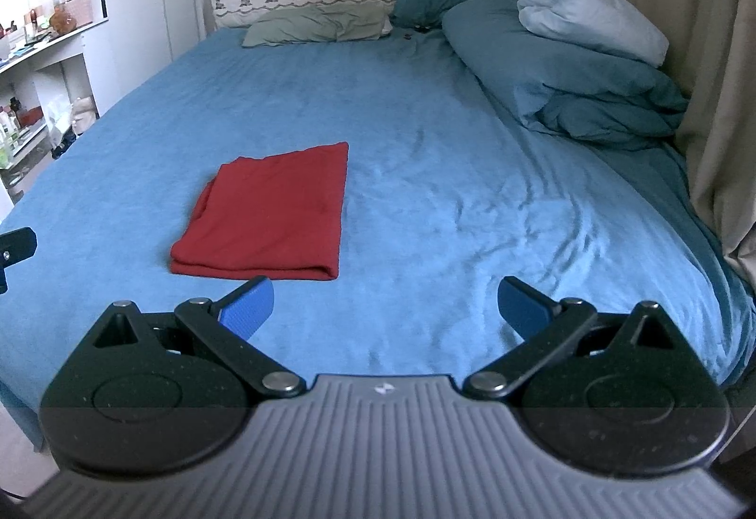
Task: Fold small clothes
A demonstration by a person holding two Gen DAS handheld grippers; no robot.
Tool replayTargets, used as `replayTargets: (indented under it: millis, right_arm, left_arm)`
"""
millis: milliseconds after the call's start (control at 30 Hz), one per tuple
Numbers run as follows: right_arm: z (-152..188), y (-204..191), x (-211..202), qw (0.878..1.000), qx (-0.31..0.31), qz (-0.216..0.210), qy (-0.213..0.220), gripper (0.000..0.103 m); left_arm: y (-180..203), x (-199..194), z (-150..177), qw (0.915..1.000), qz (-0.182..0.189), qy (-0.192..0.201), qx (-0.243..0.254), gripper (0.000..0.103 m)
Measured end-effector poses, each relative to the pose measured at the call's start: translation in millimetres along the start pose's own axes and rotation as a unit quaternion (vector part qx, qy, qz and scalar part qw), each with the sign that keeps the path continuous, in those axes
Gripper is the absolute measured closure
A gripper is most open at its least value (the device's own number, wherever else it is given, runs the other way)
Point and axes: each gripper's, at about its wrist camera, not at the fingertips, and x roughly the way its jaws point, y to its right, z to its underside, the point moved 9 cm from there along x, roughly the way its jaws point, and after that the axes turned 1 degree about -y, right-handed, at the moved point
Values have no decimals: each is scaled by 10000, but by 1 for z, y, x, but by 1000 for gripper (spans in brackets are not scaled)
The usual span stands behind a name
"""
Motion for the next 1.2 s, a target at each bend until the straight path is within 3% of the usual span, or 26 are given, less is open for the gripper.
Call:
replayTargets:
  millis: [1200]
  right_arm:
    - [1,-1,3,9999,-73,-93,-31,0]
  left_arm:
    - [4,0,1,10000,-4,-1,-15,0]
